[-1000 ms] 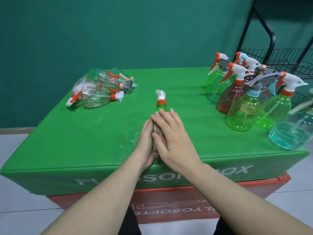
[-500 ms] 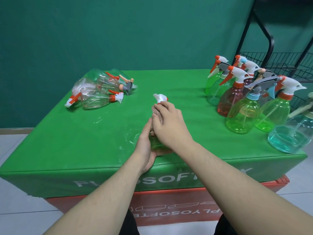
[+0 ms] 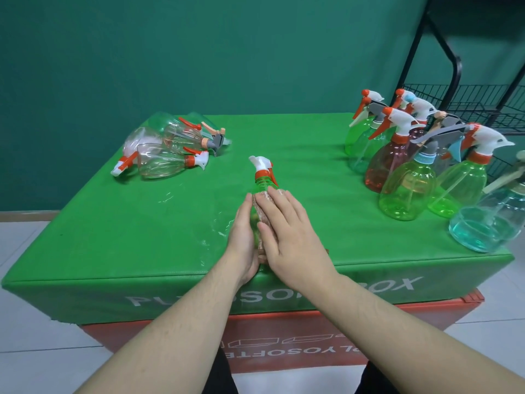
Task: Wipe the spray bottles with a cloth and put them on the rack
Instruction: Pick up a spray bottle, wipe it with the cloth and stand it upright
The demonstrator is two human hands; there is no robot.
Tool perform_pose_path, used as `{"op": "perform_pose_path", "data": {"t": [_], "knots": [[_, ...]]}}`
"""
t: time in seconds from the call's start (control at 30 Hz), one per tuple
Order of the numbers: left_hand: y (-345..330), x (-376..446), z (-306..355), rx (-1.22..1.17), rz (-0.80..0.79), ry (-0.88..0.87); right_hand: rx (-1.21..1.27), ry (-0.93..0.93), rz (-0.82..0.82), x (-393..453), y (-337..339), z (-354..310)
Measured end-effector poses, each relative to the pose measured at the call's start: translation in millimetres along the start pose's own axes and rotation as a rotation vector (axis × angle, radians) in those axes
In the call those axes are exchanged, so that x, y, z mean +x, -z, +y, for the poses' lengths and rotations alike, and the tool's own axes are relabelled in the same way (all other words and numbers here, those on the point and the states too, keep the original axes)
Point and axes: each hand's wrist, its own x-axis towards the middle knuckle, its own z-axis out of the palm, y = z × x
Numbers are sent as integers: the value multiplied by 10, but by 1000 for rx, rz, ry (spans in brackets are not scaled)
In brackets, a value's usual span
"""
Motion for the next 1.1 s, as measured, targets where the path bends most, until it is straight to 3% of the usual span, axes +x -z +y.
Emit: {"op": "perform_pose_path", "data": {"t": [0.3,0.67,0.83,1.1], "knots": [[19,55,-45,40,109,-119,-6,-18,-108,-369,10,93],[63,118,-77,190,-12,-90,-13,-62,-38,-121,31,39],[57,103,-41,149,-25,-85,-52,-54,-36,151,-9,88],[66,54,-15,3,-56,-34,144,-315,-79,562,16,16]]}}
